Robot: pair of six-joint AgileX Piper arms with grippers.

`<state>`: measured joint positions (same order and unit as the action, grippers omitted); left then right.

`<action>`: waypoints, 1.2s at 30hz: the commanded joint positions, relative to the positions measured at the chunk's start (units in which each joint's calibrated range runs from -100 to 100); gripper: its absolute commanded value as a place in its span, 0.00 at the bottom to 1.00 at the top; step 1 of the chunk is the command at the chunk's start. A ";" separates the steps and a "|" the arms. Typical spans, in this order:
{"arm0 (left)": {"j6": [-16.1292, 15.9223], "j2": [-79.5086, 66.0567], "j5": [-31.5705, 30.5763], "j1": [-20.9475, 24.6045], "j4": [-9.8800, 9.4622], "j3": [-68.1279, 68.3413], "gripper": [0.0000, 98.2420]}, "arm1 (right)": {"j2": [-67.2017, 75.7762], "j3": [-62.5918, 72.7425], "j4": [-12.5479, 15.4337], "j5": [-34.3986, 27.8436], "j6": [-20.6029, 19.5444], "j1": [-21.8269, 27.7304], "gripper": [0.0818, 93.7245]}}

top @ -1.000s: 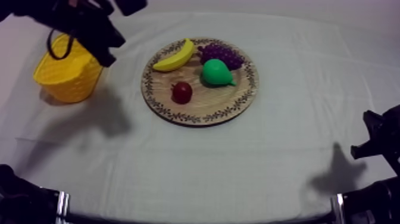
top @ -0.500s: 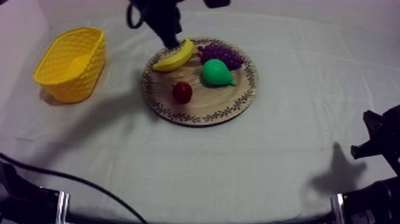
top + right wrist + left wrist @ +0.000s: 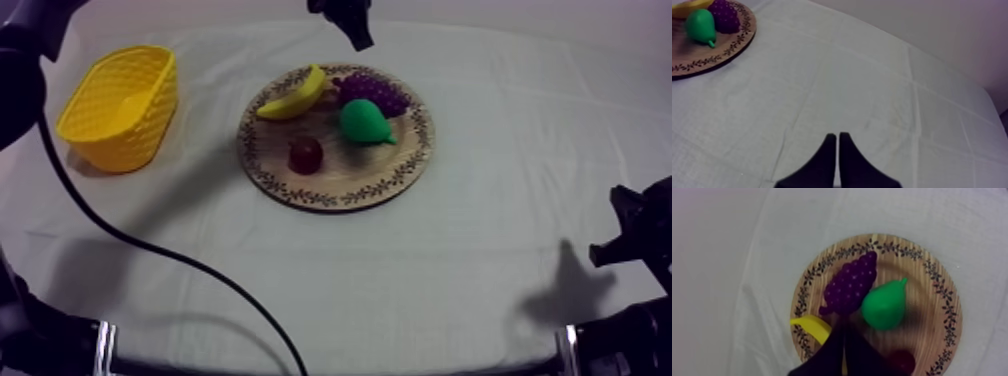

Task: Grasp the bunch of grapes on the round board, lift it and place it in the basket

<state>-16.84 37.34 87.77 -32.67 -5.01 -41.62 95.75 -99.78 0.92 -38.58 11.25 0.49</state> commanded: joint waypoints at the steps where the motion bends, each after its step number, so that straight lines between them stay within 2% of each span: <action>1: -0.56 1.23 0.28 -0.10 0.01 -2.14 0.00 | 0.00 0.00 -0.01 0.03 0.01 -0.03 0.00; 4: -0.98 2.44 0.47 -0.29 -0.18 -3.02 0.00 | 0.00 0.00 -0.01 0.03 0.01 -0.03 0.00; 7: -1.24 3.27 0.54 -0.37 -0.32 -3.37 0.04 | 0.00 0.00 -0.01 0.03 0.01 -0.03 0.00; 16: -2.03 3.79 0.58 0.09 -0.59 -1.34 0.33 | 0.00 0.00 -0.01 0.03 0.01 -0.03 0.00; 30: -1.93 3.34 0.43 -0.03 -1.36 -0.42 0.70 | 0.00 0.00 -0.01 0.03 0.01 -0.03 0.00; 36: -1.71 5.85 -0.32 -0.30 -2.05 -2.12 0.77 | 0.00 0.00 -0.01 0.03 0.01 -0.03 0.00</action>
<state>-18.59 42.55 87.55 -32.95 -6.97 -43.37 95.75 -99.78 0.92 -38.58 11.28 0.49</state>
